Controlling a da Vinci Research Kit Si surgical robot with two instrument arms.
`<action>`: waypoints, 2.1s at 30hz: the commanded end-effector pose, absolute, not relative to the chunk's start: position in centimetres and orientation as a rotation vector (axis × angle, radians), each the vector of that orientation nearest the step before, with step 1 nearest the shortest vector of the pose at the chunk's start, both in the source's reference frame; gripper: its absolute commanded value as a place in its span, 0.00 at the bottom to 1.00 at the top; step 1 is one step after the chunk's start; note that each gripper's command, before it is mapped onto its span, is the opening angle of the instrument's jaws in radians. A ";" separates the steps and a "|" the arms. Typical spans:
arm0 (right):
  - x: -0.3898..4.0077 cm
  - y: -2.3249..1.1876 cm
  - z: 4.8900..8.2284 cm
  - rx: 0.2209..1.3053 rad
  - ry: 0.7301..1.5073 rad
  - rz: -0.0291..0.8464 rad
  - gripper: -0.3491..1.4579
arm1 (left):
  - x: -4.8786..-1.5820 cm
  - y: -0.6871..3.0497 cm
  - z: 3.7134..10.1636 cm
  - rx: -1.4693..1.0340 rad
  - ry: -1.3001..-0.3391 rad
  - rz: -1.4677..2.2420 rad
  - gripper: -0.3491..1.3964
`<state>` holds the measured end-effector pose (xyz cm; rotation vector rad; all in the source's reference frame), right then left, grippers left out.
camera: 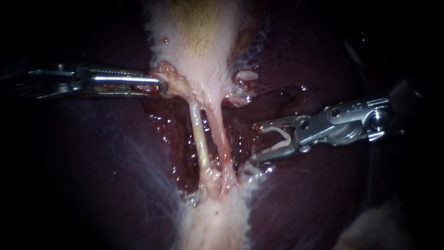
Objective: Clipping first clip left tube
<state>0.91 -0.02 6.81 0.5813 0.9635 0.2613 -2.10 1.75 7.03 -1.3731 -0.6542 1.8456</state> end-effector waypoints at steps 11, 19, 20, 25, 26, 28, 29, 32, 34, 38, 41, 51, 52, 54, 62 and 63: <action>1.18 -0.22 6.56 0.617 0.991 0.226 0.44 | -2.02 1.81 6.93 -1.368 -0.650 1.840 0.00; 1.36 -0.26 6.50 0.617 0.997 0.228 0.44 | -1.98 1.82 6.90 -1.369 -0.643 1.842 0.00; 1.39 -0.26 6.50 0.616 0.997 0.229 0.44 | -1.98 1.82 6.90 -1.369 -0.643 1.842 0.00; 1.47 -0.25 6.52 0.614 0.996 0.233 0.44 | -1.98 1.82 6.88 -1.369 -0.643 1.842 0.00; 1.49 -0.24 6.54 0.613 0.996 0.233 0.44 | -1.98 1.82 6.87 -1.369 -0.644 1.842 0.00; 1.51 -0.24 6.56 0.611 0.995 0.234 0.44 | -1.97 1.82 6.85 -1.368 -0.644 1.841 0.00; 1.53 -0.23 6.59 0.610 0.995 0.235 0.44 | -1.97 1.82 6.84 -1.372 -0.641 1.845 0.00; 1.57 -0.23 6.65 0.606 0.994 0.236 0.45 | -1.98 1.81 6.83 -1.371 -0.641 1.845 0.00; 1.59 -0.23 6.69 0.604 0.994 0.236 0.45 | -1.98 1.81 6.82 -1.371 -0.640 1.845 0.00; 1.62 -0.25 6.77 0.602 0.993 0.233 0.45 | -1.98 1.81 6.82 -1.371 -0.640 1.845 0.00; 1.65 -0.25 6.83 0.599 0.993 0.233 0.45 | -1.98 1.80 6.81 -1.371 -0.640 1.845 0.00; 1.73 -0.25 7.00 0.596 0.992 0.229 0.46 | -1.98 1.79 6.77 -1.370 -0.640 1.844 0.00; 1.73 -0.25 7.03 0.595 0.991 0.229 0.46 | -1.98 1.79 6.77 -1.370 -0.640 1.844 0.00; 1.74 -0.24 7.07 0.596 0.992 0.227 0.46 | -1.98 1.79 6.76 -1.374 -0.637 1.848 0.00; 1.84 -0.18 7.21 0.613 0.997 0.220 0.46 | -1.98 1.79 6.75 -1.373 -0.637 1.848 0.00; 1.86 -0.18 7.22 0.619 1.003 0.219 0.46 | -1.98 1.79 6.75 -1.373 -0.637 1.848 0.00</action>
